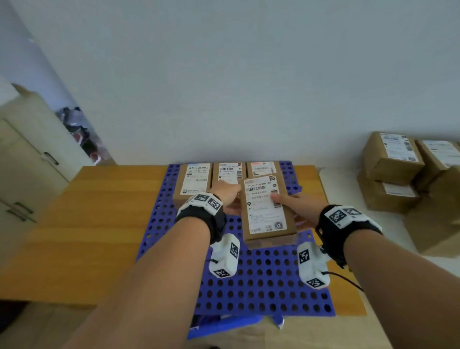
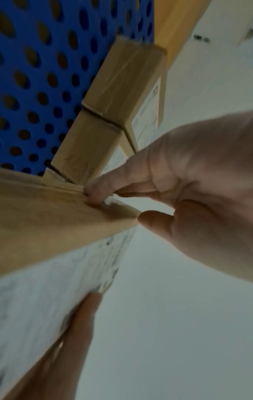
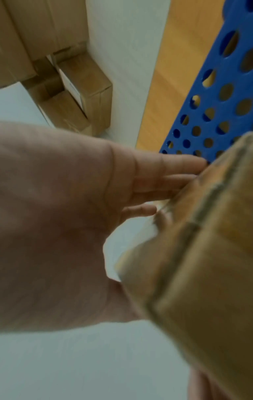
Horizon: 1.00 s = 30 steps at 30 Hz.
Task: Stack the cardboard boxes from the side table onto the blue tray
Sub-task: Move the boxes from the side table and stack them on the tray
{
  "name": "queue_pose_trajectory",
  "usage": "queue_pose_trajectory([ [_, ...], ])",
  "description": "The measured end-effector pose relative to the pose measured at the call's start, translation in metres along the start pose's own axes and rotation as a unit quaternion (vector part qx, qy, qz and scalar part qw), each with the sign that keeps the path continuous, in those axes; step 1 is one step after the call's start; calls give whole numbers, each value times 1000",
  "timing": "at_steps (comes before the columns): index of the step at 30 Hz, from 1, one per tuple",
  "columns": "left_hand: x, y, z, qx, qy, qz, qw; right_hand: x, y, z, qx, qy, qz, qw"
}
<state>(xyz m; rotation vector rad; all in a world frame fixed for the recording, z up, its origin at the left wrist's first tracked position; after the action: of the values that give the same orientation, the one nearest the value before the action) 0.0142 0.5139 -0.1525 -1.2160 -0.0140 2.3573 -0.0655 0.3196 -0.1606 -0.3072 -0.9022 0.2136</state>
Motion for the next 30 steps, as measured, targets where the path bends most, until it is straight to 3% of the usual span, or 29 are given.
queue_pose_trajectory([
  [5, 33, -51, 4, 11, -41, -47, 998, 16, 52, 5, 63, 33, 30, 997],
  [14, 87, -156, -7, -11, -103, -56, 993, 46, 173, -13, 96, 69, 6, 993],
  [22, 118, -166, -40, 9, -118, -72, 990, 40, 203, -29, 71, 85, -24, 994],
  [30, 114, -164, -55, 16, -101, -101, 990, 42, 204, -32, 36, 78, -44, 995],
])
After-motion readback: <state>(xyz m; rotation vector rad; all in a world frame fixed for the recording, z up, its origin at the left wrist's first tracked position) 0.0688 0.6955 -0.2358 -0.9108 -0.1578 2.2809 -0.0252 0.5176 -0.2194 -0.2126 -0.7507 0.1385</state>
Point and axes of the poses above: each hand's wrist, its own z-axis away from the middle knuckle, its own y-axis out of the palm, x = y × z, the point moved 2 cm from there along -z, towards the middle knuckle, and after that the axes turned 3 degrees about -y, right-handed, at the moved point
